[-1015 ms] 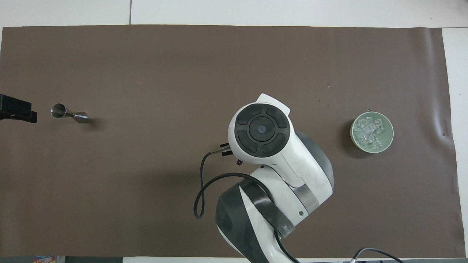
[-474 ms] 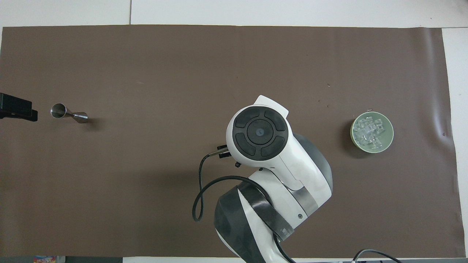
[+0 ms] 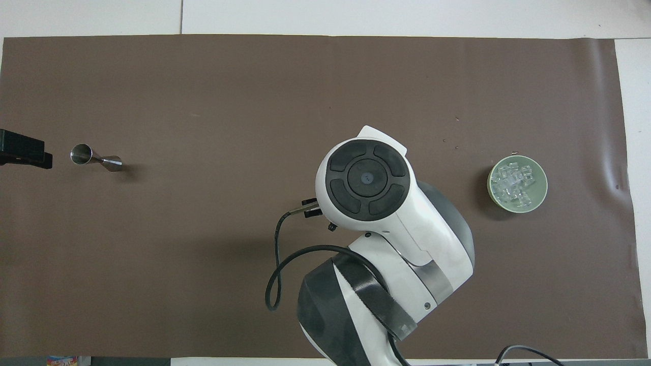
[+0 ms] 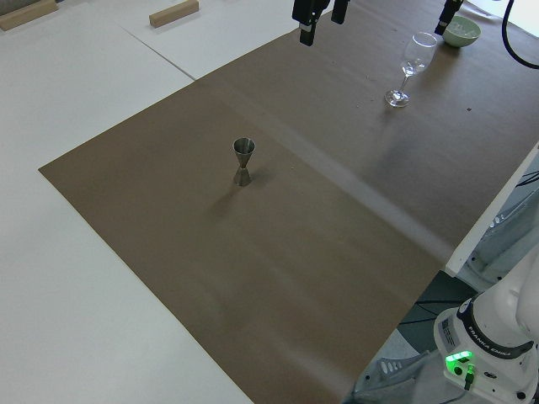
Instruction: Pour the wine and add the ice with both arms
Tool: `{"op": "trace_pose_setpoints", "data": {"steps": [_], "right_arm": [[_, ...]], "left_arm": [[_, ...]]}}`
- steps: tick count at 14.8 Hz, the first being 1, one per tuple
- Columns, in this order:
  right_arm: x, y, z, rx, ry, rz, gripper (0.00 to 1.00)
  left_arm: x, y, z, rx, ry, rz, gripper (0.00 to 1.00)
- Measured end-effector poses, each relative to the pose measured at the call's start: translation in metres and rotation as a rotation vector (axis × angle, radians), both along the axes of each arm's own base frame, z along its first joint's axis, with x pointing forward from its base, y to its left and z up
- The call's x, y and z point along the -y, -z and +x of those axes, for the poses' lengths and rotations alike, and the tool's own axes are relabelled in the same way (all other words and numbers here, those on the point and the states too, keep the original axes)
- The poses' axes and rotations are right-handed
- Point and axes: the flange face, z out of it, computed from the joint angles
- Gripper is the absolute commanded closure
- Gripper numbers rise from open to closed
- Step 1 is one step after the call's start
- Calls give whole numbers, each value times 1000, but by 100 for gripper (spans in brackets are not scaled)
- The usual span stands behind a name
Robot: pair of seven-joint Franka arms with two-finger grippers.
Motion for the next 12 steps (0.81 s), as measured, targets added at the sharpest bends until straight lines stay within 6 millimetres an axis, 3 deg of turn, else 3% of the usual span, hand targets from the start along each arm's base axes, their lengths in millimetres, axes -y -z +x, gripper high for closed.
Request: {"op": "trace_pose_setpoints", "data": {"steps": [1, 3, 7, 12], "right_arm": [[7, -5, 5, 3, 14, -1, 25], [29, -11, 21, 11, 57, 1, 0], [96, -38, 41, 3, 120, -6, 0], [216, -81, 48, -23, 129, -11, 0]], "left_arm": [[0, 0, 0, 0, 0, 0, 0], [0, 0, 0, 0, 0, 0, 0], [0, 0, 0, 1, 0, 0, 0], [0, 0, 0, 3, 0, 0, 0]]}}
